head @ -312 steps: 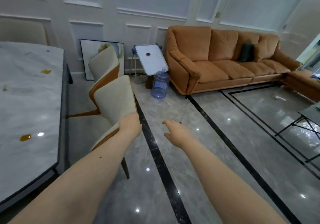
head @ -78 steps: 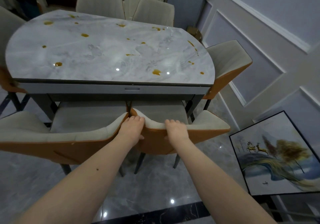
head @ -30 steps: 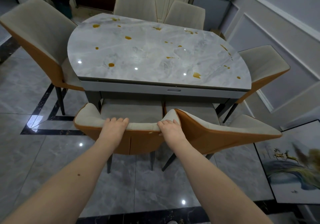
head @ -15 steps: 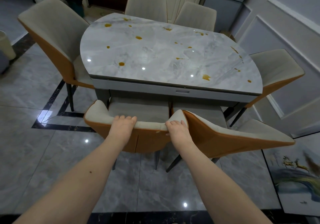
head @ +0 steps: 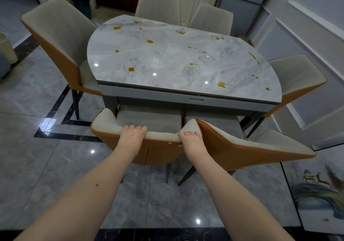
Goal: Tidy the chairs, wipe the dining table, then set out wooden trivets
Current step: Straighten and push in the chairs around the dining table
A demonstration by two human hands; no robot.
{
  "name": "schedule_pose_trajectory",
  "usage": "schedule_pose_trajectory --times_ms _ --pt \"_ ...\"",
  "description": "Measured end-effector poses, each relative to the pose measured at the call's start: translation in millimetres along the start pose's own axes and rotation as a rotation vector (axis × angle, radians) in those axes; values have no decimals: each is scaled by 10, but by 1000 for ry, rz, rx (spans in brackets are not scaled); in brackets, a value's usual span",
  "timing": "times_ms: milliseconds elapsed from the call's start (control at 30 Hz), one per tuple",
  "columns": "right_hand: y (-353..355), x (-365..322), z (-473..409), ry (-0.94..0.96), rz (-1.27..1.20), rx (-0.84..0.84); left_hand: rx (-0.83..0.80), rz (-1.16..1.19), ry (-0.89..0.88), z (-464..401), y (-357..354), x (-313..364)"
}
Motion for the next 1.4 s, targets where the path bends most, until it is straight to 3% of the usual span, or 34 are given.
schedule_pose_trajectory --times_ms 1400 --pt "15 -17 39 -79 -23 -31 -9 46 4 52 16 3"
Point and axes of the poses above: each hand's wrist, its own z-axis away from the middle knuckle, its own y-axis out of the back of the hand, x = y × z, the point moved 10 cm from there along -z, towards the middle knuckle, and after that the axes turned 13 degrees about y, right-handed, at the moved point
